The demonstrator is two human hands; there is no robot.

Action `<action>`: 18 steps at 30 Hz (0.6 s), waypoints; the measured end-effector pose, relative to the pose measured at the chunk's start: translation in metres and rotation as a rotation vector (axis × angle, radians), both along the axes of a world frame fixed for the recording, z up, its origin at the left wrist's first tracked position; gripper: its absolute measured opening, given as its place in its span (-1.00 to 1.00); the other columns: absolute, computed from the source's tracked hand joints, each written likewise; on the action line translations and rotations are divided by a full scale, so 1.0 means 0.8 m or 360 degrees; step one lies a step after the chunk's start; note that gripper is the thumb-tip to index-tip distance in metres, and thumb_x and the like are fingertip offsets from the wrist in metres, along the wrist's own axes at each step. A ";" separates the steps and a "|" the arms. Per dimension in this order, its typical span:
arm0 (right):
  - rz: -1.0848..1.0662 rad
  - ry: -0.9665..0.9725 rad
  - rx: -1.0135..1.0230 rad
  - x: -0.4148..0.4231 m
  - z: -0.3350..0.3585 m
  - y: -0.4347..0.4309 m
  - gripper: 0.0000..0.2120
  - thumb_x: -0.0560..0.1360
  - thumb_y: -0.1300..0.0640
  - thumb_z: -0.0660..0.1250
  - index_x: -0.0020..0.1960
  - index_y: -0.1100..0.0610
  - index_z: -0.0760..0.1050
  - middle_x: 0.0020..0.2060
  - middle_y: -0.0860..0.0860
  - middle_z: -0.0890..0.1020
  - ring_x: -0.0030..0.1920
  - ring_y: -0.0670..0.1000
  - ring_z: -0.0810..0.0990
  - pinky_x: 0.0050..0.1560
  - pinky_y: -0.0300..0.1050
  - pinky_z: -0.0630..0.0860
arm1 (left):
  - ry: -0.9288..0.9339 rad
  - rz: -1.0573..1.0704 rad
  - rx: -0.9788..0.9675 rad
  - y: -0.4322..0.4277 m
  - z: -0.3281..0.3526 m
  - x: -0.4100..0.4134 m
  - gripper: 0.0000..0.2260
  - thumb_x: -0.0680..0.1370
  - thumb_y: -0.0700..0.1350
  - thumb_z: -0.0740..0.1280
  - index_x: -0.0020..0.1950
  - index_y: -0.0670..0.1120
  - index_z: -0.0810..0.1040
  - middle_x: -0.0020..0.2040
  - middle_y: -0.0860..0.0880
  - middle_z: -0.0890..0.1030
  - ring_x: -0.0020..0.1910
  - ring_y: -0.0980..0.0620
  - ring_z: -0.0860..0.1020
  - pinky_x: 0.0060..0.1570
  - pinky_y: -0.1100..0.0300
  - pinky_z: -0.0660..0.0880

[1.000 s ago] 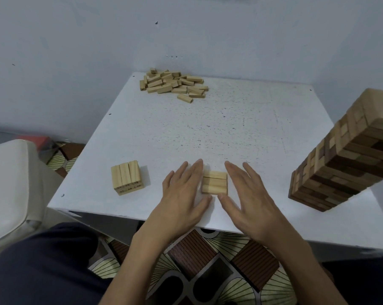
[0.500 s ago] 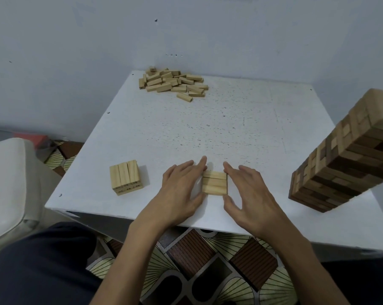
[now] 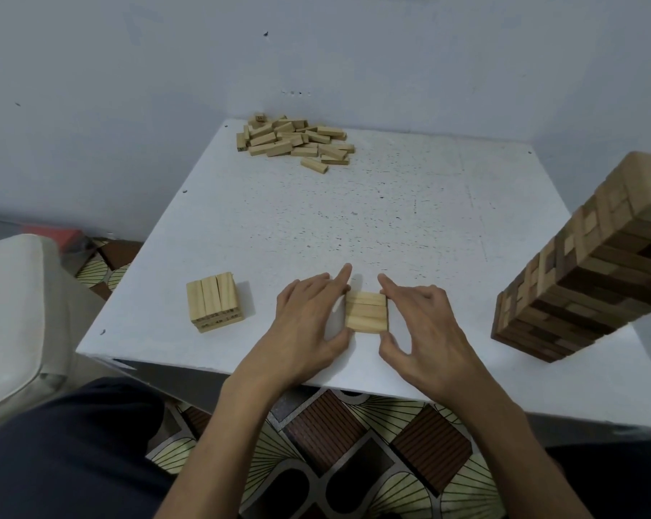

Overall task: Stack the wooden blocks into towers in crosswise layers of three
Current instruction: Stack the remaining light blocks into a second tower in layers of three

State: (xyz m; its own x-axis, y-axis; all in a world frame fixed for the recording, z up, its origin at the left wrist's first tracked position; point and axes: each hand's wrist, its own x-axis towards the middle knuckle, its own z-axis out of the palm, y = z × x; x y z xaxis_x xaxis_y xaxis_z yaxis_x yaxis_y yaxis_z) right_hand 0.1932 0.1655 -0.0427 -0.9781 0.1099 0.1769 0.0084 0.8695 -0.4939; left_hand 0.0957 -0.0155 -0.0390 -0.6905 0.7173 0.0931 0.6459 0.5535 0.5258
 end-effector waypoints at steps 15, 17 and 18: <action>0.0269 0.0223 -0.0090 -0.035 0.055 -0.042 -0.28 0.45 -0.11 0.18 0.58 -0.04 0.11 0.25 -0.21 0.44 0.22 -0.08 0.28 0.17 -0.14 0.38 | 0.0316 0.0263 0.0170 -0.058 0.065 0.016 -0.28 0.50 0.13 0.10 0.62 -0.08 0.06 0.28 -0.01 0.50 0.28 0.09 0.33 0.38 0.15 0.11; 0.0333 0.0237 -0.0076 -0.046 0.062 -0.058 -0.28 0.46 -0.10 0.18 0.59 -0.03 0.11 0.25 -0.21 0.44 0.22 -0.08 0.29 0.18 -0.15 0.38 | 0.0297 0.0311 0.0204 -0.078 0.070 0.013 -0.27 0.50 0.14 0.13 0.62 -0.08 0.04 0.29 0.01 0.50 0.28 0.10 0.33 0.34 0.21 0.10; 0.0362 0.0243 -0.0065 -0.052 0.065 -0.066 -0.28 0.47 -0.10 0.18 0.59 -0.03 0.11 0.25 -0.20 0.44 0.21 -0.07 0.30 0.17 -0.15 0.39 | 0.0273 0.0337 0.0224 -0.087 0.071 0.010 -0.26 0.50 0.15 0.14 0.63 -0.07 0.03 0.30 0.03 0.49 0.28 0.12 0.34 0.34 0.20 0.11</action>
State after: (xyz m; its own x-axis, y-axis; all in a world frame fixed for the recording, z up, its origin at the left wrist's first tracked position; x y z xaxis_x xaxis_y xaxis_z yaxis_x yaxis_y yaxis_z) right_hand 0.1512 0.1126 0.0091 -0.9407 -0.0994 0.3242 -0.2620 0.8199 -0.5090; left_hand 0.1035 -0.0854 0.0176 -0.7890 0.5307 0.3094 0.6097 0.6149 0.5001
